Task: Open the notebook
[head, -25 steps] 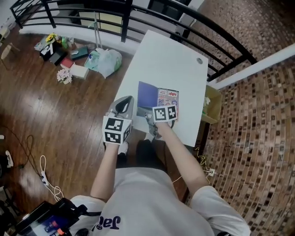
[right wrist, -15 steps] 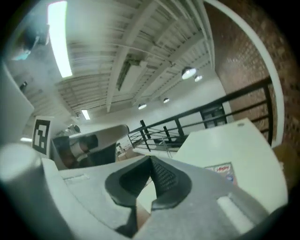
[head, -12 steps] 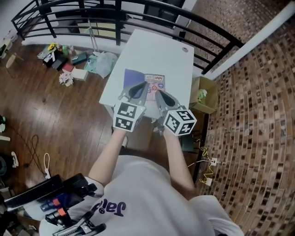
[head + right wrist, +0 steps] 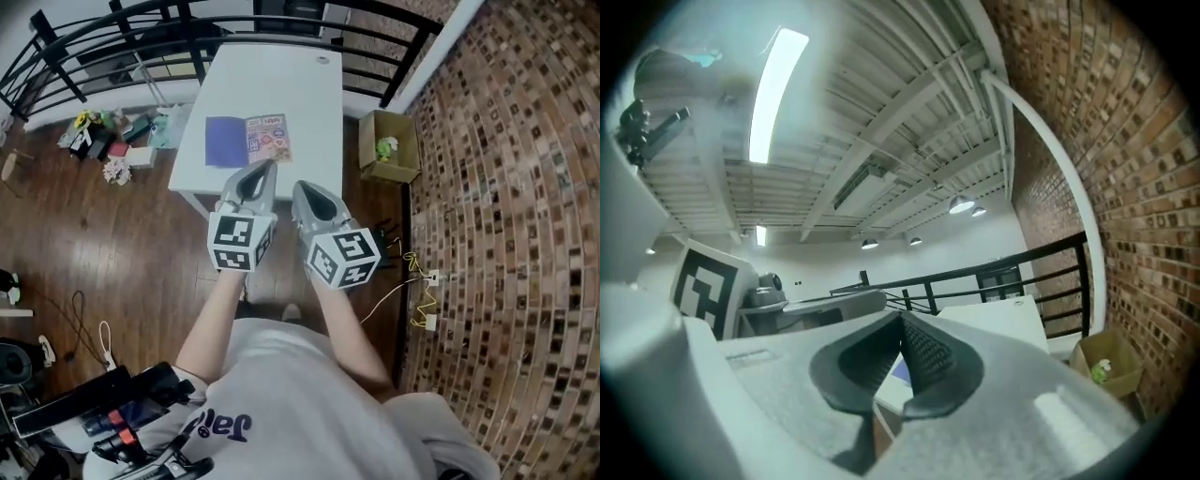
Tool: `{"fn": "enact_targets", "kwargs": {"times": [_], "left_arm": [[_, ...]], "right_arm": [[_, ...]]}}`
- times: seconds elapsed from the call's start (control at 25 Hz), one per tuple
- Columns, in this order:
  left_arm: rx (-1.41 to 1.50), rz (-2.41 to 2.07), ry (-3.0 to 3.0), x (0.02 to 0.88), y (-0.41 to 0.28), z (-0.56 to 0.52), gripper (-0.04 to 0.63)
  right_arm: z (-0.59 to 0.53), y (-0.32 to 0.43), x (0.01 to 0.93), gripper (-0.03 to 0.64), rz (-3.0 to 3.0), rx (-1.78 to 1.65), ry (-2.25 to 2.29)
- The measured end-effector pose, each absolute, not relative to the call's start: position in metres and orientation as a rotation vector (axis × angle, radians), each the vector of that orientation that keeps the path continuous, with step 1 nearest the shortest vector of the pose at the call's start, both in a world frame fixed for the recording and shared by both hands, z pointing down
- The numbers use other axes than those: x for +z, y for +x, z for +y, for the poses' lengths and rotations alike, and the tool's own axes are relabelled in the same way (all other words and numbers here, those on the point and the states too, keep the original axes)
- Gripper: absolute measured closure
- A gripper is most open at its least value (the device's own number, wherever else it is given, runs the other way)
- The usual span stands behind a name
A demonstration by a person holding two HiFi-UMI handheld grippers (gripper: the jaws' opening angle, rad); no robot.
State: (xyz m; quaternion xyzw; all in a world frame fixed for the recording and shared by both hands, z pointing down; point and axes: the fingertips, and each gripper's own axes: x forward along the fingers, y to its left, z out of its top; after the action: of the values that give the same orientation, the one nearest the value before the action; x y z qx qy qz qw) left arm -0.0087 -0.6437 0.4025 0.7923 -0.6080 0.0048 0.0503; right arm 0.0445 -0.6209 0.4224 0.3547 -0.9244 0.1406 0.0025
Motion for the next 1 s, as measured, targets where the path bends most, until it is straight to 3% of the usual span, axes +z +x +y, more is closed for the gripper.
{"fn": "enact_targets", "kwargs": {"times": [0.24,0.68,1.0], "left_arm": [[-0.029,-1.885,2.458,0.377,-0.015,-0.629,0.580],[-0.070,-2.053,2.395,0.359,-0.108,-0.599,0.580],[-0.059,-2.045,2.362,0.379,-0.123,-0.588,0.580]], "right_arm": [[-0.618,0.061,0.392,0.630,-2.896,0.330,1.250],[-0.600,-0.028,0.386,0.630,-2.902,0.235,1.131],[-0.591,-0.046,0.385,0.630,-2.938,0.178,1.120]]}}
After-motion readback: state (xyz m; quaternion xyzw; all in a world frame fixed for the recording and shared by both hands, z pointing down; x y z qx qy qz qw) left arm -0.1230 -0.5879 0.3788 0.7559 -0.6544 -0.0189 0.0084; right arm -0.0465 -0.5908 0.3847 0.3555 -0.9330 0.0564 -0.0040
